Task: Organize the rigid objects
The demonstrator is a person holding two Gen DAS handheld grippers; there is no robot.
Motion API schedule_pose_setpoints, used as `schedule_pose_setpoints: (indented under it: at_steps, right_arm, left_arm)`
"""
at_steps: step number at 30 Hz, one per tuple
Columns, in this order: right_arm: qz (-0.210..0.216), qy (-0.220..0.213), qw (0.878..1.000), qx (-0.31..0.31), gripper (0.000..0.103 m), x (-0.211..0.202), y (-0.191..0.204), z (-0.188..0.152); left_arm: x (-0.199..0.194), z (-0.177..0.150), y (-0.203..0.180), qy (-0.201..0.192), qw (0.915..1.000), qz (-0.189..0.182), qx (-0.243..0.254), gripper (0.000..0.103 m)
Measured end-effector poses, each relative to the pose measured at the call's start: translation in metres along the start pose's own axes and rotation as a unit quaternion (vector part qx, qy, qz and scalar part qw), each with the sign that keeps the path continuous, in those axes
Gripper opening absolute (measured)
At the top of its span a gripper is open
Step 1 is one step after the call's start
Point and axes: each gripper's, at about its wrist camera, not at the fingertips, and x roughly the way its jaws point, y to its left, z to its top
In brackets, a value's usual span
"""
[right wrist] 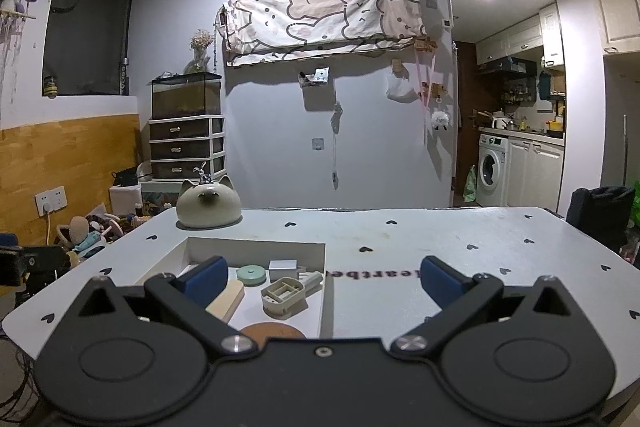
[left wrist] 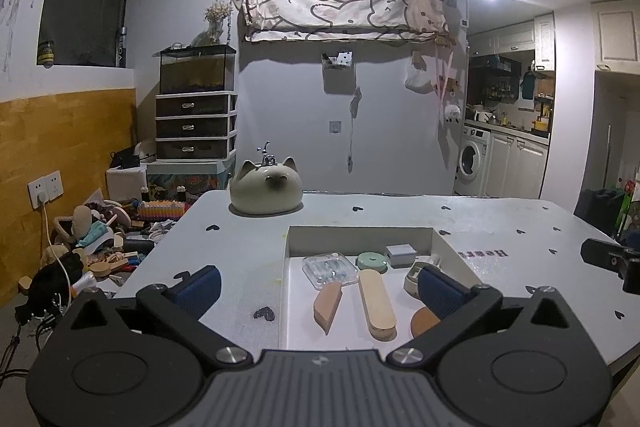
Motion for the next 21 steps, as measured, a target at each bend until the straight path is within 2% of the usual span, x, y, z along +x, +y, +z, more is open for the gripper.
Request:
schedule_pose_setpoints:
  at_steps: [21]
  right_arm:
    - [0.000, 0.003, 1.000, 0.003, 0.103, -0.011, -0.002, -0.004]
  left_arm:
    - [-0.009, 0.001, -0.009, 0.000, 1.0000, 0.001, 0.005, 0.103]
